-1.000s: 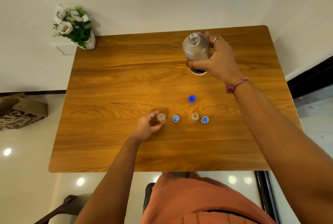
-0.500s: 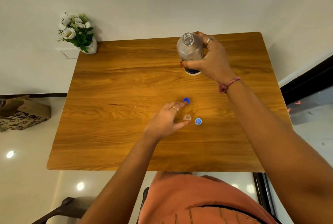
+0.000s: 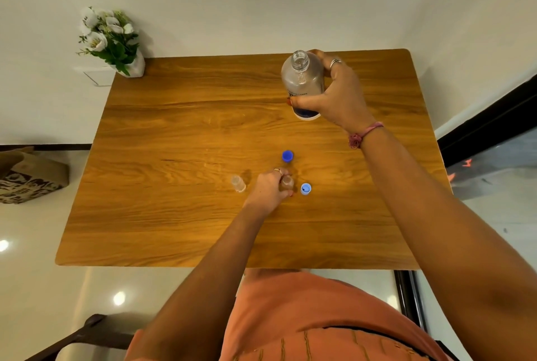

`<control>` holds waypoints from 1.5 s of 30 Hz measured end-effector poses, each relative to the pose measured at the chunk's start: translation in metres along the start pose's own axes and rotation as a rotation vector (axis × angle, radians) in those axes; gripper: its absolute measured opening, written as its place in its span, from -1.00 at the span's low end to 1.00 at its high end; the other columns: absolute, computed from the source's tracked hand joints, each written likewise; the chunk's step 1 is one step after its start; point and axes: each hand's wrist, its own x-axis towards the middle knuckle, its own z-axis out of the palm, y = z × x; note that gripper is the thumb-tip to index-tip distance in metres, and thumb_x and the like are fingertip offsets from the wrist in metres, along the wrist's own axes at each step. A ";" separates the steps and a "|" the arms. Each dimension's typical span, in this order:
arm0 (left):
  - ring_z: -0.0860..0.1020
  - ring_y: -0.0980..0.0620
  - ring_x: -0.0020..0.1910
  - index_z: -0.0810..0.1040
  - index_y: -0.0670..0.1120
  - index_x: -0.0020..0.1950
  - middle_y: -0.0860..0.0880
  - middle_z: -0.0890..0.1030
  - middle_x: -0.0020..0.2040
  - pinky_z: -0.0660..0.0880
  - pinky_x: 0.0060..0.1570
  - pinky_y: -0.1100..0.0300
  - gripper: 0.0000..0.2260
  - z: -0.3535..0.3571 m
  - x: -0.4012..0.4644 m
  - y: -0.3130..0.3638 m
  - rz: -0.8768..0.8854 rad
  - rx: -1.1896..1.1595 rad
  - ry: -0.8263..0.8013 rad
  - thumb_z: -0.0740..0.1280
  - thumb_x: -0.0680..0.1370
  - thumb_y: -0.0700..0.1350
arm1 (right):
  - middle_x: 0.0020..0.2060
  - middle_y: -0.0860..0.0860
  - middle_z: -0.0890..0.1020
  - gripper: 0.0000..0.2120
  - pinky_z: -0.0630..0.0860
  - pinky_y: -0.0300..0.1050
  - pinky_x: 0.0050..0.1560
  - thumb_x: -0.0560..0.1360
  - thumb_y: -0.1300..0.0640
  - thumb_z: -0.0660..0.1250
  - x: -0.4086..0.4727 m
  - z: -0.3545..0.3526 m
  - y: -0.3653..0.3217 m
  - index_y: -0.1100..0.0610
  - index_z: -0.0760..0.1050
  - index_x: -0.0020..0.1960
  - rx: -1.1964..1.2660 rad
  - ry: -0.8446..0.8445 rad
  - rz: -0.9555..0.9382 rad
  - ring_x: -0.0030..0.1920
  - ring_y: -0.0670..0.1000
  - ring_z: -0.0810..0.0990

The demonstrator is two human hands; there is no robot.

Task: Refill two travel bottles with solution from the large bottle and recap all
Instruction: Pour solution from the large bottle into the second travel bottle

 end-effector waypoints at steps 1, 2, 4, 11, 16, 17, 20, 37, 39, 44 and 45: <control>0.52 -0.04 0.18 0.50 -0.11 0.25 -0.08 0.58 0.18 0.39 0.10 0.24 -0.57 -0.001 -0.001 0.000 -0.015 -0.053 0.026 0.49 0.41 -0.14 | 0.17 0.00 0.47 -0.20 0.35 -0.53 -0.06 0.21 0.02 0.59 0.000 -0.001 0.001 0.13 0.35 0.35 0.002 -0.001 0.003 0.13 -0.11 0.38; 0.53 -0.03 0.15 0.52 -0.11 0.20 -0.07 0.60 0.14 0.40 0.07 0.24 -0.59 -0.003 -0.002 0.002 -0.025 -0.120 0.051 0.50 0.39 -0.15 | 0.20 0.03 0.47 -0.19 0.35 -0.49 -0.03 0.20 0.00 0.59 0.001 -0.001 0.002 0.13 0.34 0.36 0.006 -0.001 0.008 0.15 -0.10 0.38; 0.55 0.01 0.11 0.53 -0.07 0.13 -0.01 0.61 0.06 0.46 0.09 0.20 -0.62 -0.012 -0.007 0.006 -0.034 -0.278 0.078 0.53 0.36 -0.16 | 0.23 0.04 0.47 -0.17 0.37 -0.43 0.02 0.20 -0.02 0.59 0.001 -0.003 0.002 0.13 0.33 0.37 0.008 0.002 0.012 0.16 -0.10 0.39; 0.60 0.07 0.04 0.50 -0.04 -0.01 0.03 0.64 -0.04 0.54 0.12 0.07 -0.60 -0.069 -0.020 0.027 0.093 -0.693 0.059 0.57 0.26 -0.27 | 0.21 0.02 0.48 -0.22 0.34 -0.48 -0.01 0.21 0.02 0.58 0.003 -0.011 -0.006 0.11 0.35 0.35 0.042 0.025 -0.008 0.14 -0.10 0.38; 0.63 0.03 0.05 0.56 -0.08 0.07 -0.02 0.67 0.03 0.57 0.05 0.14 -0.67 -0.117 -0.030 0.039 0.170 -0.964 0.081 0.46 0.36 -0.32 | 0.20 0.03 0.49 -0.24 0.42 -0.34 0.03 0.21 0.03 0.59 0.015 -0.010 -0.022 0.09 0.36 0.34 0.080 0.060 -0.021 0.13 -0.10 0.40; 0.62 -0.02 0.10 0.56 -0.06 0.12 -0.05 0.65 0.08 0.56 0.09 0.06 -0.65 -0.125 -0.030 0.040 0.159 -1.023 0.074 0.44 0.37 -0.29 | 0.20 0.02 0.48 -0.23 0.42 -0.35 0.03 0.21 0.03 0.59 0.017 -0.010 -0.024 0.08 0.35 0.34 0.085 0.068 -0.015 0.14 -0.10 0.40; 0.58 -0.08 0.17 0.50 -0.03 0.25 -0.08 0.61 0.14 0.53 0.14 -0.06 -0.62 -0.154 -0.026 0.041 0.136 -1.137 0.041 0.36 0.46 -0.27 | 0.19 -0.01 0.47 -0.23 0.39 -0.47 -0.05 0.22 0.04 0.58 0.026 -0.006 -0.037 0.06 0.35 0.35 0.106 0.093 -0.008 0.13 -0.11 0.40; 0.55 0.05 -0.08 0.43 -0.10 0.31 -0.06 0.59 0.00 0.50 -0.29 0.21 -0.70 -0.271 0.005 0.063 0.422 -1.199 0.090 0.12 0.59 -0.15 | 0.14 -0.08 0.45 -0.26 0.45 -0.26 0.03 0.20 0.09 0.60 0.063 0.011 -0.116 -0.02 0.37 0.30 0.140 0.222 -0.068 0.14 -0.06 0.43; 0.54 0.09 -0.14 0.48 -0.08 0.26 -0.04 0.56 -0.04 0.44 -0.32 0.23 -0.68 -0.284 0.005 0.071 0.444 -1.155 0.116 0.19 0.51 -0.12 | 0.13 -0.09 0.45 -0.28 0.43 -0.29 0.01 0.20 0.10 0.60 0.068 0.008 -0.125 -0.04 0.36 0.29 0.144 0.229 -0.082 0.13 -0.07 0.42; 0.51 0.13 -0.16 0.51 0.03 0.25 -0.03 0.52 0.00 0.44 -0.30 0.25 -0.72 -0.309 0.005 0.084 0.480 -0.988 0.231 0.34 0.54 -0.14 | 0.09 -0.11 0.44 -0.30 0.42 -0.31 -0.01 0.21 0.10 0.59 0.081 -0.004 -0.149 -0.08 0.36 0.26 0.136 0.258 -0.140 0.11 -0.08 0.42; 0.52 0.15 -0.17 0.51 0.06 0.25 -0.02 0.51 0.00 0.44 -0.29 0.25 -0.70 -0.312 0.004 0.086 0.496 -0.979 0.227 0.35 0.53 -0.12 | 0.09 -0.11 0.44 -0.30 0.42 -0.30 -0.01 0.21 0.09 0.59 0.083 -0.008 -0.152 -0.08 0.36 0.26 0.127 0.262 -0.145 0.11 -0.08 0.42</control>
